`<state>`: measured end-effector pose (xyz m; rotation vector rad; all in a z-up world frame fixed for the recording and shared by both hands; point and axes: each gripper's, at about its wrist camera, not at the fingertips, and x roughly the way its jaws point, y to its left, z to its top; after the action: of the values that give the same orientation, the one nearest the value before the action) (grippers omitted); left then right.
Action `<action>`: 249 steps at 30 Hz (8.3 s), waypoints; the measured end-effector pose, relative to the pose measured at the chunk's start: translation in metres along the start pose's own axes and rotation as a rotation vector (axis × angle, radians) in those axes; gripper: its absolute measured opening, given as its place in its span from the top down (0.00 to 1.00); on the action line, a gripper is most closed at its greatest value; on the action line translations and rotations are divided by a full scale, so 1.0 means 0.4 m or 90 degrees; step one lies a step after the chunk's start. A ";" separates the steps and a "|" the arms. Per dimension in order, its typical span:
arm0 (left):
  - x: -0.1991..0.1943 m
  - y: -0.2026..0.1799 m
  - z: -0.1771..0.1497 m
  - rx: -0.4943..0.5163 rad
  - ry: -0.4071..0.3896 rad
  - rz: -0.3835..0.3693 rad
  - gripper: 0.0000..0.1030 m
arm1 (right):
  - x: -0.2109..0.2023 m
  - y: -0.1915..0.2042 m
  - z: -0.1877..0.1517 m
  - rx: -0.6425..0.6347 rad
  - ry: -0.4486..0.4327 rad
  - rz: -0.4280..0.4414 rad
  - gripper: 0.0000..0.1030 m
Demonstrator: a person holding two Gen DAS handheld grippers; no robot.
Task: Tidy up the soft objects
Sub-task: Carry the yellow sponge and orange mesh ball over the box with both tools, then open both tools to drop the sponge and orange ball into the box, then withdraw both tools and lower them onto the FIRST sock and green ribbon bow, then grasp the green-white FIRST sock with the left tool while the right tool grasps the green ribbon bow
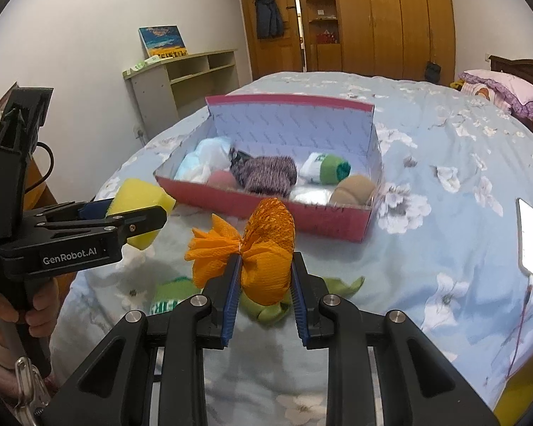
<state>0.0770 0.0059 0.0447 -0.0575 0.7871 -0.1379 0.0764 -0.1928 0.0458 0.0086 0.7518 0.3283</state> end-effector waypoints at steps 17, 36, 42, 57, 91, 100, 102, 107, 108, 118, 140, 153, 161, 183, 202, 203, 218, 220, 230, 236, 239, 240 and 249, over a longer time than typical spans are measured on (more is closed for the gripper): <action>0.023 -0.006 0.118 0.008 -0.024 -0.007 0.33 | 0.023 -0.025 0.103 -0.003 -0.034 -0.007 0.73; 0.107 -0.035 0.225 0.015 -0.033 -0.014 0.33 | 0.078 -0.071 0.193 0.006 -0.047 -0.021 0.73; 0.147 -0.034 0.255 0.007 -0.028 -0.014 0.33 | 0.104 -0.087 0.214 0.009 -0.048 -0.020 0.73; 0.253 -0.051 0.300 0.018 -0.021 -0.012 0.33 | 0.174 -0.146 0.251 0.019 -0.052 -0.049 0.73; 0.393 -0.042 0.279 0.037 0.020 0.011 0.32 | 0.310 -0.221 0.241 0.059 -0.010 -0.077 0.73; 0.385 -0.043 0.282 0.023 0.016 0.015 0.29 | 0.292 -0.212 0.241 0.056 -0.021 -0.084 0.69; 0.382 -0.044 0.281 0.025 0.015 0.018 0.26 | 0.283 -0.209 0.239 0.057 -0.026 -0.088 0.65; 0.367 -0.048 0.281 0.031 0.014 0.021 0.19 | 0.268 -0.216 0.241 0.068 -0.033 -0.088 0.64; 0.364 -0.049 0.281 0.033 0.012 0.022 0.19 | 0.265 -0.217 0.241 0.069 -0.034 -0.088 0.64; 0.301 -0.054 0.279 0.036 0.002 0.004 0.19 | 0.218 -0.199 0.244 0.058 -0.048 -0.088 0.64; 0.131 -0.063 0.184 0.048 0.007 -0.015 0.19 | 0.102 -0.112 0.169 0.042 -0.037 -0.071 0.64; 0.066 -0.058 0.111 0.036 0.021 -0.030 0.19 | 0.046 -0.071 0.107 0.044 -0.026 -0.062 0.64; 0.037 -0.059 0.042 0.023 0.060 -0.060 0.19 | 0.016 -0.062 0.080 0.045 -0.023 -0.062 0.64; 0.054 -0.092 -0.113 0.034 0.143 -0.071 0.20 | -0.025 -0.039 0.009 0.041 -0.004 -0.068 0.64; 0.060 -0.105 -0.137 0.034 0.156 -0.121 0.56 | -0.001 -0.056 -0.015 0.064 0.019 -0.061 0.64; 0.056 -0.099 -0.134 0.030 0.152 -0.120 0.56 | 0.000 -0.056 -0.016 0.064 0.020 -0.060 0.64; 0.034 0.026 -0.086 -0.019 0.085 -0.007 0.56 | 0.062 -0.031 -0.030 0.056 0.063 -0.035 0.64; 0.038 0.038 -0.090 -0.022 0.082 0.005 0.56 | 0.078 -0.022 -0.034 0.052 0.074 -0.028 0.64; 0.066 0.055 -0.104 -0.029 0.092 0.002 0.56 | 0.152 0.008 -0.041 0.030 0.112 -0.014 0.63; 0.076 0.058 -0.107 -0.034 0.095 -0.002 0.56 | 0.192 0.017 -0.040 0.024 0.125 -0.013 0.63; 0.078 0.058 -0.107 -0.033 0.094 -0.005 0.56 | 0.204 0.025 -0.043 0.013 0.126 -0.015 0.63; 0.080 0.058 -0.108 -0.034 0.094 -0.005 0.56 | 0.206 0.027 -0.044 0.010 0.126 -0.015 0.63; 0.082 0.059 -0.111 -0.034 0.092 -0.005 0.56 | 0.203 0.014 -0.052 0.031 0.114 -0.005 0.78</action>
<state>0.0708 0.0245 -0.0122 -0.1023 0.9356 -0.1287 0.1163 -0.1657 -0.0232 0.0214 0.9376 0.3054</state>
